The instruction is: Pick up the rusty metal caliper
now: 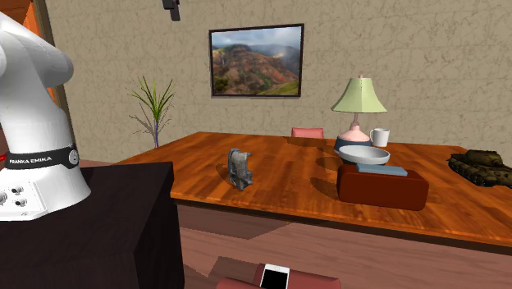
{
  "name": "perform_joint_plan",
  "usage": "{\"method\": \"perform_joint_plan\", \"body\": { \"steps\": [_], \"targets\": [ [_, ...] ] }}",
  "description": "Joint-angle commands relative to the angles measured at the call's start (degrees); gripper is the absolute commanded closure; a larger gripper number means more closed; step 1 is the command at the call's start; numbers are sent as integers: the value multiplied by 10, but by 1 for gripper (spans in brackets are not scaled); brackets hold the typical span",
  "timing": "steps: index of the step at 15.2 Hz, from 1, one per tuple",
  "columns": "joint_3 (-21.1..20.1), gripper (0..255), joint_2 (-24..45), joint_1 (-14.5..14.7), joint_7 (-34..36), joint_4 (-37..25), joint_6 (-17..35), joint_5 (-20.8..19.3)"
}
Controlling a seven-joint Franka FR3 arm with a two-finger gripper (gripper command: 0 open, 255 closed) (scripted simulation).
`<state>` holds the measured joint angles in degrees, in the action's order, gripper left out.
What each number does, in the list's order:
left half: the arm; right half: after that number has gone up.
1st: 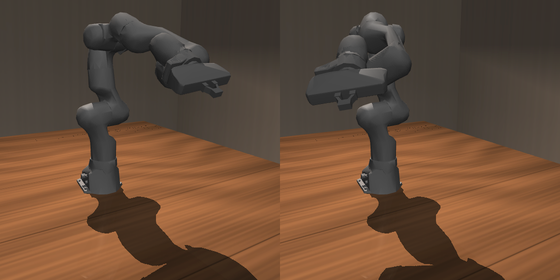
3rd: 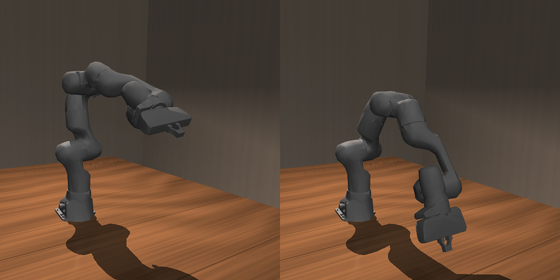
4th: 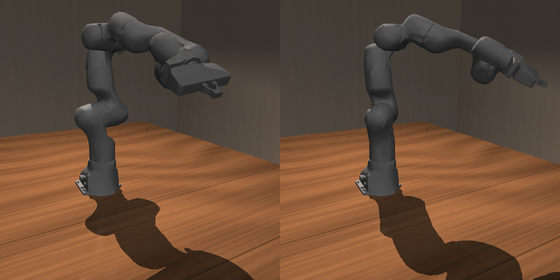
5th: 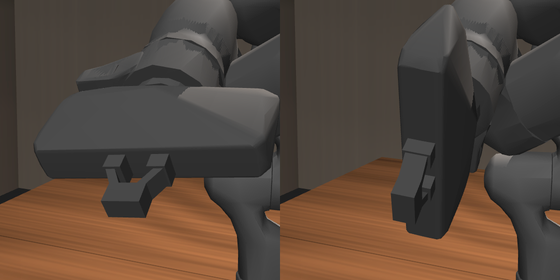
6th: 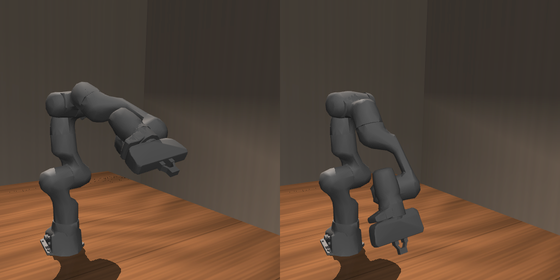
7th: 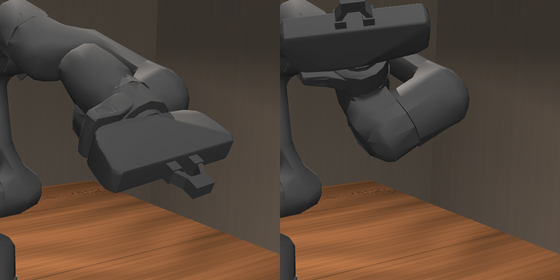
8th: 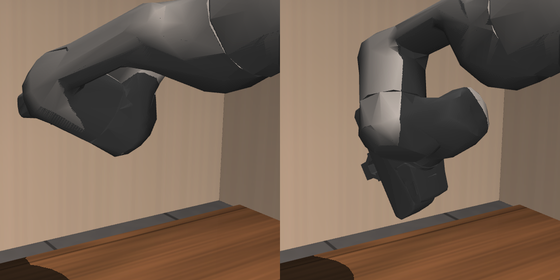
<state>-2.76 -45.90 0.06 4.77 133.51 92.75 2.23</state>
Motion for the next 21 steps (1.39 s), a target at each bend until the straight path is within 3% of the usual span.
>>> {"method": "perform_joint_plan", "body": {
  "steps": [1,7,13,21],
  "targets": [
    [0,0,0,0,0,0,0,0],
    [-72,0,36,-12,117,68,97,23],
    [-146,0,114,-30,238,102,198,36],
    [-245,0,277,-75,422,94,327,2]
  ]
}}
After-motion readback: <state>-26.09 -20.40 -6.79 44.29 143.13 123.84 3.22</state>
